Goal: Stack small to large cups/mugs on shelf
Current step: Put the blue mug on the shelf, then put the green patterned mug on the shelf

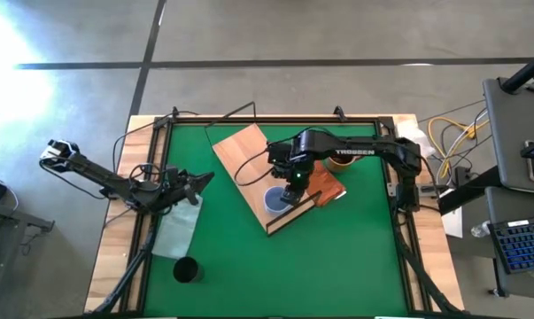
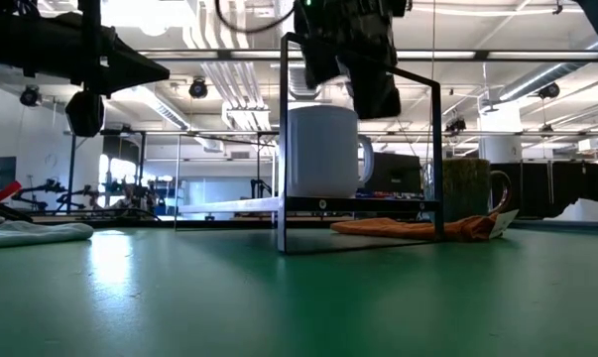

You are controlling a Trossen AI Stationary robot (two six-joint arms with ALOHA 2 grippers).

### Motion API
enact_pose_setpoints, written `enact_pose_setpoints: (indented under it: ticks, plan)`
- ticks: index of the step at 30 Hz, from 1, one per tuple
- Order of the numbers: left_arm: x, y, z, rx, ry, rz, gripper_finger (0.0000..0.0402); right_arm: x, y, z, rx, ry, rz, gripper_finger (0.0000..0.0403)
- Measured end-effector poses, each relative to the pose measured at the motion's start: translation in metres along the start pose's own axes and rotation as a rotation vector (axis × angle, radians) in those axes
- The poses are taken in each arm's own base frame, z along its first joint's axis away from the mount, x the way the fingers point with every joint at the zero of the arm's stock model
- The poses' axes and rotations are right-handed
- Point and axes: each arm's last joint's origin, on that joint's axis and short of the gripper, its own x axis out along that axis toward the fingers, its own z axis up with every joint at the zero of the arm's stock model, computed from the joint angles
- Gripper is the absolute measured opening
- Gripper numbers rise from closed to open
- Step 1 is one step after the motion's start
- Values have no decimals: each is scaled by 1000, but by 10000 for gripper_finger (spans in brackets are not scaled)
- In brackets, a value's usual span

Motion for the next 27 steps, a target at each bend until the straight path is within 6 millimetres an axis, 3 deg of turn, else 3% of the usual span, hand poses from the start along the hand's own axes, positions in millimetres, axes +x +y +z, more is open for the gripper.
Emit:
enact_pose_setpoints:
  ticks: [5,10,13,19,22,27]
  plan:
    - [1,-2,1,11,-4,-2,0,-39,17,1,-137,-176,38,11]
    - [1,-3,2,189,-11,-4,0,-85,33,2,-210,-343,50,11]
    - [1,-7,7,201,-52,-32,0,-108,44,2,-298,-433,48,11]
    - [-1,-19,23,220,-173,-98,0,-157,76,-3,-576,-726,-97,11]
    - [-3,-21,28,181,-208,-122,0,-173,82,-6,-567,-808,-94,11]
    - [-3,-23,30,168,-211,-148,0,-186,74,-4,-466,-858,-77,12]
